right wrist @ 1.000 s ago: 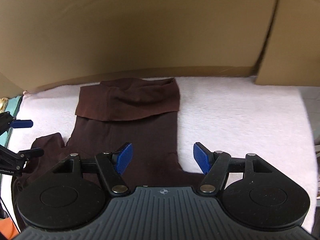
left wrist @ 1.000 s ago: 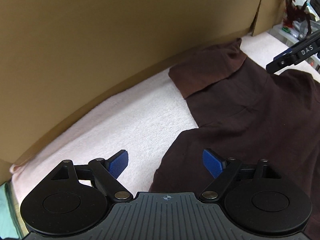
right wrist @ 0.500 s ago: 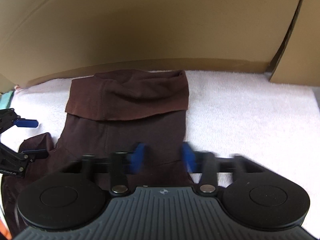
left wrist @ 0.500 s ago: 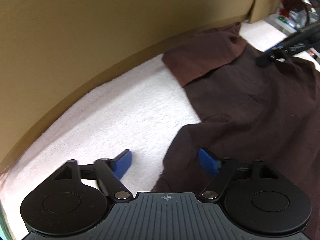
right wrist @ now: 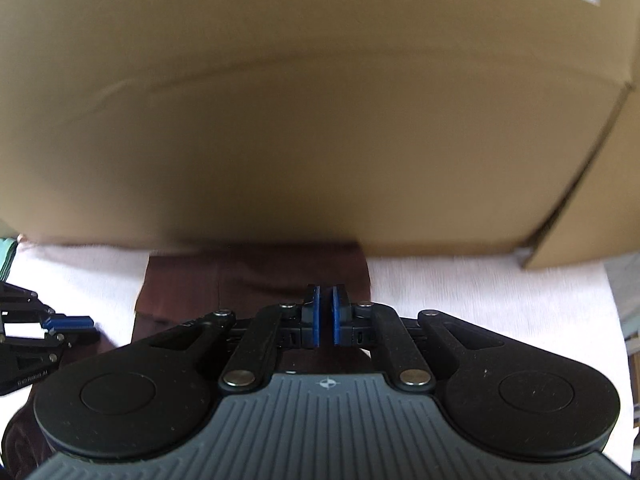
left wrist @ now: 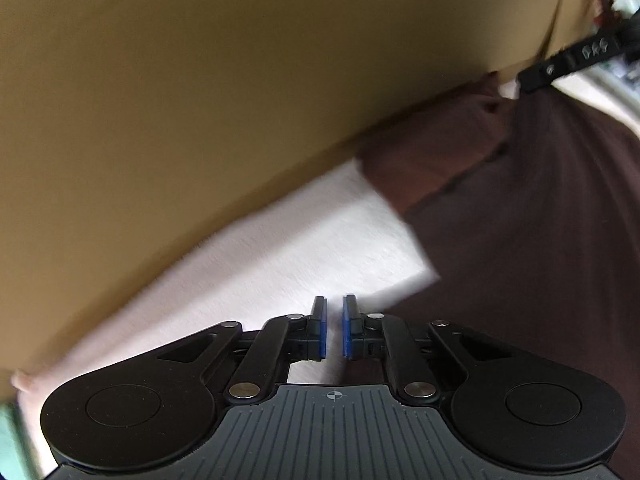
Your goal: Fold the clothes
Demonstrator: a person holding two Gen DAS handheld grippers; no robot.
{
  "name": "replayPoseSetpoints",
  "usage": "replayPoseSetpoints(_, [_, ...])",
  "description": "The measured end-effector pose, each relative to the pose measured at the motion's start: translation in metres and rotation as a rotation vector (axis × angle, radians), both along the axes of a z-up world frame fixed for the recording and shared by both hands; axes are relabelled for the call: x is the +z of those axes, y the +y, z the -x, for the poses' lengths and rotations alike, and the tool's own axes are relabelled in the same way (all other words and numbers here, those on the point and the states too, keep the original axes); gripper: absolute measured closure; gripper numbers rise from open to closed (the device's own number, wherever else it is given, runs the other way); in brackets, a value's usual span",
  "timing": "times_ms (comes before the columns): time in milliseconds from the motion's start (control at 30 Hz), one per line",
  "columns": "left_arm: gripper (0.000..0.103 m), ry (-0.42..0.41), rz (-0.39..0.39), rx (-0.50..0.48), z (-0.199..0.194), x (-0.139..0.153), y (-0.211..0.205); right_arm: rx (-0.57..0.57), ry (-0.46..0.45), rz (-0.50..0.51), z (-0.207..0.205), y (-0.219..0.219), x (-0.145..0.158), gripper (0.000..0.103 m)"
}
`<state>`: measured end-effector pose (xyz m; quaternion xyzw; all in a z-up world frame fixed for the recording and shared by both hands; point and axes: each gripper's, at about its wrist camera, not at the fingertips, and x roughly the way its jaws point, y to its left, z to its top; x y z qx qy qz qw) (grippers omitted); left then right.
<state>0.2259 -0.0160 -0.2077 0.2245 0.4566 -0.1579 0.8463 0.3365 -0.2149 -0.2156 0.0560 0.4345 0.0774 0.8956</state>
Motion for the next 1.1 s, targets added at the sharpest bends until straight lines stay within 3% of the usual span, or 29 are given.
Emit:
replayPoseSetpoints(33, [0.103, 0.002, -0.012, 0.016, -0.005, -0.001, 0.002, -0.014, -0.008, 0.006, -0.003, 0.002, 0.000, 0.103])
replayPoseSetpoints(167, [0.103, 0.031, 0.039, 0.090, -0.013, 0.003, 0.017, -0.085, 0.029, -0.005, -0.016, -0.003, -0.005, 0.103])
replayPoseSetpoints(233, [0.098, 0.027, 0.061, 0.094, -0.001, 0.009, 0.021, -0.101, 0.038, -0.014, -0.009, -0.007, -0.005, 0.103])
replayPoseSetpoints(267, [0.083, 0.029, 0.078, 0.095, 0.005, 0.011, 0.023, -0.099, 0.047, -0.046, -0.003, -0.010, -0.004, 0.103])
replayPoseSetpoints(300, [0.078, 0.034, 0.097, 0.101, 0.012, 0.013, 0.025, -0.098, 0.052, -0.071, 0.004, -0.012, -0.003, 0.100])
replayPoseSetpoints(433, [0.072, 0.055, 0.202, 0.139, 0.048, 0.023, 0.028, -0.082, 0.072, -0.170, 0.042, -0.016, 0.001, 0.100])
replayPoseSetpoints(500, [0.044, 0.062, 0.253, 0.150, 0.069, 0.026, 0.026, -0.060, 0.090, -0.232, 0.063, -0.016, 0.001, 0.100])
replayPoseSetpoints(533, [0.035, 0.061, 0.270, 0.147, 0.082, 0.027, 0.023, -0.041, 0.102, -0.255, 0.075, -0.013, 0.000, 0.100])
replayPoseSetpoints(600, [0.031, 0.076, 0.292, 0.131, 0.110, 0.025, 0.017, 0.000, 0.127, -0.286, 0.101, -0.007, -0.004, 0.100])
replayPoseSetpoints(733, [0.021, 0.116, 0.281, 0.130, 0.162, 0.011, 0.002, 0.057, 0.175, -0.297, 0.148, 0.012, -0.016, 0.096])
replayPoseSetpoints(867, [0.021, 0.164, 0.258, 0.153, 0.210, -0.007, -0.008, 0.033, 0.237, -0.292, 0.204, 0.004, -0.037, 0.076])
replayPoseSetpoints(1000, [0.018, 0.164, 0.201, 0.160, 0.251, -0.017, 0.001, 0.010, 0.280, -0.338, 0.237, -0.028, -0.042, 0.081])
replayPoseSetpoints(1100, [0.015, 0.159, 0.149, 0.199, 0.263, -0.019, 0.018, -0.045, 0.292, -0.292, 0.254, -0.051, -0.036, 0.083])
